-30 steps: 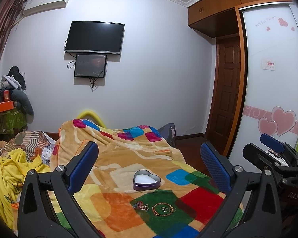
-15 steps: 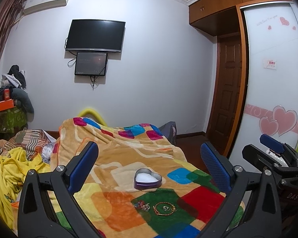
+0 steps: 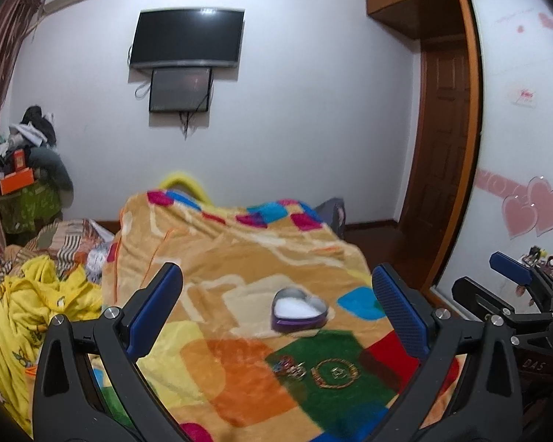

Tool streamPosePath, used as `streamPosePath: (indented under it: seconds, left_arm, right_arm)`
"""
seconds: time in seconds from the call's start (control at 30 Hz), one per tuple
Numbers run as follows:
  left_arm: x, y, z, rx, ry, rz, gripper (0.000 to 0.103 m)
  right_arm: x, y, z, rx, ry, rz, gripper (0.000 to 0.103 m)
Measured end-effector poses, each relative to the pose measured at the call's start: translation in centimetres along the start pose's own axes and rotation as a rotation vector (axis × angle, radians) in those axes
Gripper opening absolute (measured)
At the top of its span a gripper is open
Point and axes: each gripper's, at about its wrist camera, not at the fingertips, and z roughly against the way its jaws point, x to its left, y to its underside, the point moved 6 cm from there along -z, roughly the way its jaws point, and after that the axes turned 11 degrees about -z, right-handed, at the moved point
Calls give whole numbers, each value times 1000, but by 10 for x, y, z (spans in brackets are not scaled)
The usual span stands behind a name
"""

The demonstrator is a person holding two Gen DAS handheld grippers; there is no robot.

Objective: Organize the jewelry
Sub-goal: 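Move both tools down toward the jewelry beside the purple heart tin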

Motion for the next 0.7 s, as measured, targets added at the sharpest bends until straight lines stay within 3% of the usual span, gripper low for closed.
streamPosePath:
  seconds: [0.2, 0.3, 0.37, 0.53, 0.7]
  left_arm:
    - [15, 34, -46, 151, -16, 8, 103]
    - [22, 56, -68, 232, -17, 12, 94]
    - [23, 71, -81, 290, -9, 10, 87]
    - [22, 109, -106, 427, 24, 21, 75]
    - [20, 135, -120, 516, 91, 39, 61]
  right_arm:
    - [-12, 26, -36, 140, 24, 18, 100]
    - [-14, 42, -50, 210, 20, 33, 98]
    - [-14, 50, -57, 256, 7, 46, 91]
    - [-15, 79, -73, 386, -61, 53, 62]
    - [-11, 94, -79, 443, -98, 56, 47]
